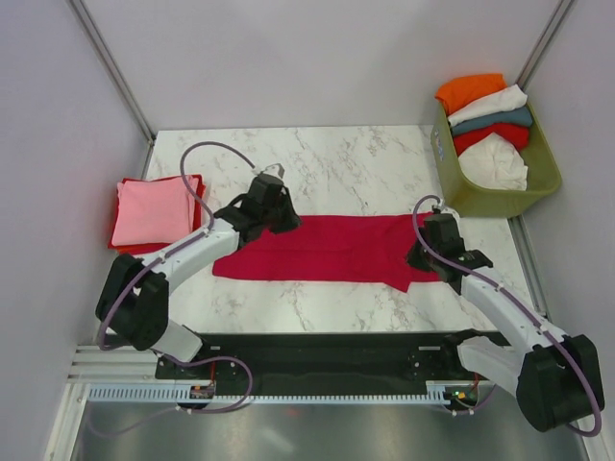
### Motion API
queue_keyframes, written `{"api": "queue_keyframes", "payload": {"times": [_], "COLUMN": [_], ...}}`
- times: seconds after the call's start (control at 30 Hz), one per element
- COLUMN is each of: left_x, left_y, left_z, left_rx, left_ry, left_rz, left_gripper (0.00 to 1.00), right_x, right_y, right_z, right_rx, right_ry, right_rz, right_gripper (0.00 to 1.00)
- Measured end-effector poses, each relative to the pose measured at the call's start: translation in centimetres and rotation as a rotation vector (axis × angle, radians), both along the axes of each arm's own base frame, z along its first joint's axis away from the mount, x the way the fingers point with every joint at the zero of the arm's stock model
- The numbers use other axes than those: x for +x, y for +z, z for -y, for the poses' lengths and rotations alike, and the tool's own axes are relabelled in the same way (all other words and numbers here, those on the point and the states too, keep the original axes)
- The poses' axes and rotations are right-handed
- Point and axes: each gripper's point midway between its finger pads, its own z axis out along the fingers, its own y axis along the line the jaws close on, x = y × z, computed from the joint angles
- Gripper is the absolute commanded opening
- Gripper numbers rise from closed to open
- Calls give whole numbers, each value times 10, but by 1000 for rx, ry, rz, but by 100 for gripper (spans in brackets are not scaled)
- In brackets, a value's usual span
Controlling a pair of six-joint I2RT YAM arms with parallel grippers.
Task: Fold and stack the t-shirts
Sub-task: Fold the tshirt
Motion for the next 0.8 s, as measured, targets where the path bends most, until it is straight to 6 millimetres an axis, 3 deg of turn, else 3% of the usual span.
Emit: {"api": "queue_keyframes", "payload": {"times": [0.17, 0.3, 0.57, 0.8], "left_x": [29, 40, 53, 62], "left_y": [-13, -22, -77, -98], "left_z": [-68, -104, -135, -147], "left_rx": [82, 143, 246, 296], "left_ry": [160, 236, 295, 325], "left_rz": [-13, -27, -184, -256], "left_gripper": [2, 2, 2, 2], "right_x": [5, 12, 19, 26], "right_y": [-9, -16, -46, -61], "right_z": [2, 2, 3, 4], "right_rx": [-18, -28, -80, -115], "right_ry": [-12, -22, -38, -46], "right_rz": [-18, -23, -124, -167], "right_gripper": [0, 0, 0, 0]}}
